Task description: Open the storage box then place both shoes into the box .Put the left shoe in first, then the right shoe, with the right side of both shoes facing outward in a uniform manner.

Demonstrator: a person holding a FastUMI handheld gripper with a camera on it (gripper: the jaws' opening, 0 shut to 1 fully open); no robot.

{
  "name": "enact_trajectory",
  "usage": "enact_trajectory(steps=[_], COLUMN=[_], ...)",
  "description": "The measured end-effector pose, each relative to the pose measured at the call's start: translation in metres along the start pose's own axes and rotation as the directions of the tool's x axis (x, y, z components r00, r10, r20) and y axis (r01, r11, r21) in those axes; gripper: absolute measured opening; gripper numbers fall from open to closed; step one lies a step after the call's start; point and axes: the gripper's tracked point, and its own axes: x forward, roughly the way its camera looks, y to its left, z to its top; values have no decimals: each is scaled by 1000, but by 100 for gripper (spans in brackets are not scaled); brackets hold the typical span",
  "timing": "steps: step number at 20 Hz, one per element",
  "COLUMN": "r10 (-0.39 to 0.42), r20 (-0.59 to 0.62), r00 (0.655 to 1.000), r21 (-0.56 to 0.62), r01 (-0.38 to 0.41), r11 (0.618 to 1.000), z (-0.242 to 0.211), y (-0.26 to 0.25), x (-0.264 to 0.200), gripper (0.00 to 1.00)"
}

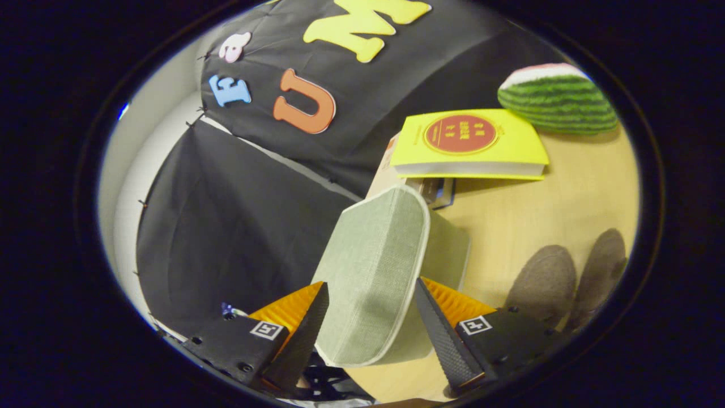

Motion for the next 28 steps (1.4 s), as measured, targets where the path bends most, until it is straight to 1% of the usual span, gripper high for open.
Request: enact_trajectory(steps=[2,5,7,8,11,14,15,17,18,20,23,24,25,26,28], r10=[32,74,119,149,193,205,191,189,177,162,135,124,113,99,71], r20=[6,-8,-34,-43,-60,-82,-81,-70,-69,-61,-60,-62,-61,-51,-39], r00=[999,997,992,988,979,975,978,980,982,985,989,990,992,994,997], r21=[68,119,166,194,231,246,252,267,268,276,293,288,281,269,221], r01=[-32,-72,-112,-138,-174,-179,-165,-164,-152,-139,-112,-101,-91,-82,-60], r11=[997,990,980,971,957,952,953,950,951,951,950,952,955,960,973], z=[8,10,5,3,-1,-5,-5,-2,-2,-2,1,1,3,7,10], y=[-12,-19,-18,-16,-14,-17,-21,-23,-27,-30,-29,-27,-23,-19,-4], x=[4,15,19,21,23,23,22,18,15,10,2,-1,-4,-8,-16], gripper=[97,96,96,95,90,83,81,64,58,39,26,19,17,12,8])
